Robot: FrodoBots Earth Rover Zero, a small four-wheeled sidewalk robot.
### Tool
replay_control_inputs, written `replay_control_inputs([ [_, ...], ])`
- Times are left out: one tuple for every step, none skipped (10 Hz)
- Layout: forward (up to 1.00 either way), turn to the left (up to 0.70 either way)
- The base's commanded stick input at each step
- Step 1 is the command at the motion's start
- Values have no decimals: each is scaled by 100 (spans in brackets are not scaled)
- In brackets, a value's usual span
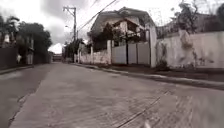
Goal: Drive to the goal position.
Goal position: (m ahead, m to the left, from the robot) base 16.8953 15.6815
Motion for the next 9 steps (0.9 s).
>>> replay_control_inputs([
  [70,0],
  [70,0],
  [70,0],
  [70,0],
  [70,0],
  [70,0],
  [70,0],
  [70,0],
  [70,0],
])
